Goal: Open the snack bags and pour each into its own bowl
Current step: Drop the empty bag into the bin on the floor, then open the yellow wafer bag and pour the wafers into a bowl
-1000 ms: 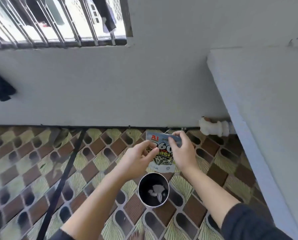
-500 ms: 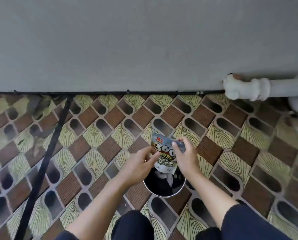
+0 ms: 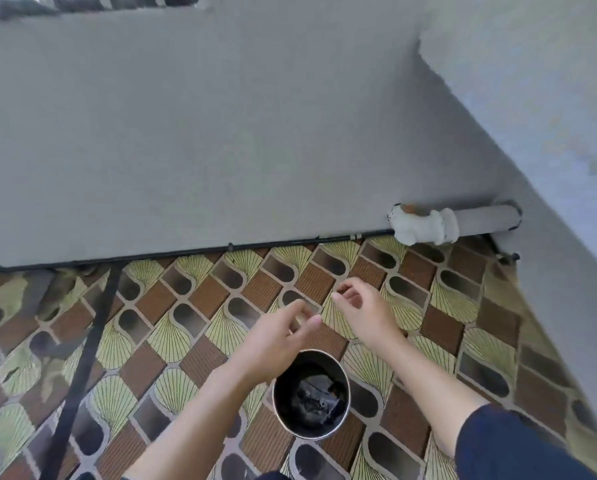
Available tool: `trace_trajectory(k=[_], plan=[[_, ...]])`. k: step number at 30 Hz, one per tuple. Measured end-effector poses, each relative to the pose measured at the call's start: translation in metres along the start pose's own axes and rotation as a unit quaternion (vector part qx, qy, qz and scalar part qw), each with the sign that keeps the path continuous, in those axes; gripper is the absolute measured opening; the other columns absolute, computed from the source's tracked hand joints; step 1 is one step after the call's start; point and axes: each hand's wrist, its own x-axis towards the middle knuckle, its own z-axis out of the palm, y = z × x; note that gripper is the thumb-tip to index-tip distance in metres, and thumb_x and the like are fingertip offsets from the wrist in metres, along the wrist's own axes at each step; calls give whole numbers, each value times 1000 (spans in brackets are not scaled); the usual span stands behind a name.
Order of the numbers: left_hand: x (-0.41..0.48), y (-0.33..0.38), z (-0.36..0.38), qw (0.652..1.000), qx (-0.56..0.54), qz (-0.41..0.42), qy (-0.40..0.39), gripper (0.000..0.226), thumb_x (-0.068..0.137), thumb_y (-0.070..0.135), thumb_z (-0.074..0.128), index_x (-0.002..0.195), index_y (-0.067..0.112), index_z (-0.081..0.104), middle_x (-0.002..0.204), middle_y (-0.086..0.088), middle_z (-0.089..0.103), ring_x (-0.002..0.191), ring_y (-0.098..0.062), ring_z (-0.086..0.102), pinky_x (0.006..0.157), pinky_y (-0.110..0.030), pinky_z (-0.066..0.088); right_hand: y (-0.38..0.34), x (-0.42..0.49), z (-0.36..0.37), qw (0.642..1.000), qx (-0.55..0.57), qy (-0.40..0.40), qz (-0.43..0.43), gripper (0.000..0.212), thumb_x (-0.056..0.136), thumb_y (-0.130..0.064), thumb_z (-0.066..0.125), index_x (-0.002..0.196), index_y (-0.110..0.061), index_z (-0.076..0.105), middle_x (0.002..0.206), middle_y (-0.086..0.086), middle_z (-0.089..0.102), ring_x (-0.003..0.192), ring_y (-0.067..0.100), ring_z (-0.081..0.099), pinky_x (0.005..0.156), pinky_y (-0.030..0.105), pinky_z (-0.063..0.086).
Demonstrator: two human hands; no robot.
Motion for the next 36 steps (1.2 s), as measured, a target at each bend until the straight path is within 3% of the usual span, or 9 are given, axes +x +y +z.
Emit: trace_trajectory(k=[4,7,12,15,22,26,31,36], plan=[[-36,112,-71,996,29,83,-18,29,101,56,45,99,32,61,83,2,70,74,-20,65,72,-39,56,-109,-20,-99,998,-28,46,-29,21,96,-45,59,105,-27,63,96,-7,64,89,9,62,69,19,47],[-52,188,-110,988,55,142,-16,30,100,57,48,98,31,62,78,1,69,66,-17,63,65,-37,54,-173,-47,-173,994,-27,100,-46,19,97,-42,59,103,-25,63,92,-6,65,84,4,61,66,14,45],[-49,295,-128,961,104,255,-37,26,101,55,46,104,34,61,86,5,69,75,-14,66,73,-39,58,-215,-105,-280,973,-19,221,-66,15,96,-39,61,94,-24,65,88,-6,67,81,8,63,68,21,47],[-39,354,-109,940,123,317,-42,25,102,54,45,112,35,58,91,7,68,76,-11,64,72,-30,54,-210,-148,-336,949,-15,308,-72,13,95,-39,62,94,-26,65,88,-5,67,84,11,64,74,26,51],[-17,479,-19,890,135,424,-95,20,100,56,47,112,41,54,92,9,64,71,-16,63,64,-29,51,-148,-239,-428,893,-10,448,-40,14,92,-42,66,101,-32,65,88,-6,67,90,9,64,81,24,50],[-7,532,38,882,116,444,-108,19,99,53,52,101,36,61,88,6,65,73,-17,62,63,-27,48,-103,-270,-475,880,-10,476,-4,16,91,-44,67,105,-35,64,89,-5,65,90,9,63,81,26,50],[6,580,96,885,83,448,-97,19,99,48,55,93,32,63,81,2,67,73,-22,65,68,-34,52,-63,-283,-529,872,-22,489,13,10,92,-39,67,91,-32,61,82,-4,65,82,7,61,74,25,49],[36,622,134,887,76,450,-67,17,99,44,59,88,31,64,75,5,66,63,-11,57,63,-26,48,-30,-264,-581,870,-59,488,27,11,92,-39,67,87,-34,59,81,-6,64,84,11,61,76,30,50]])
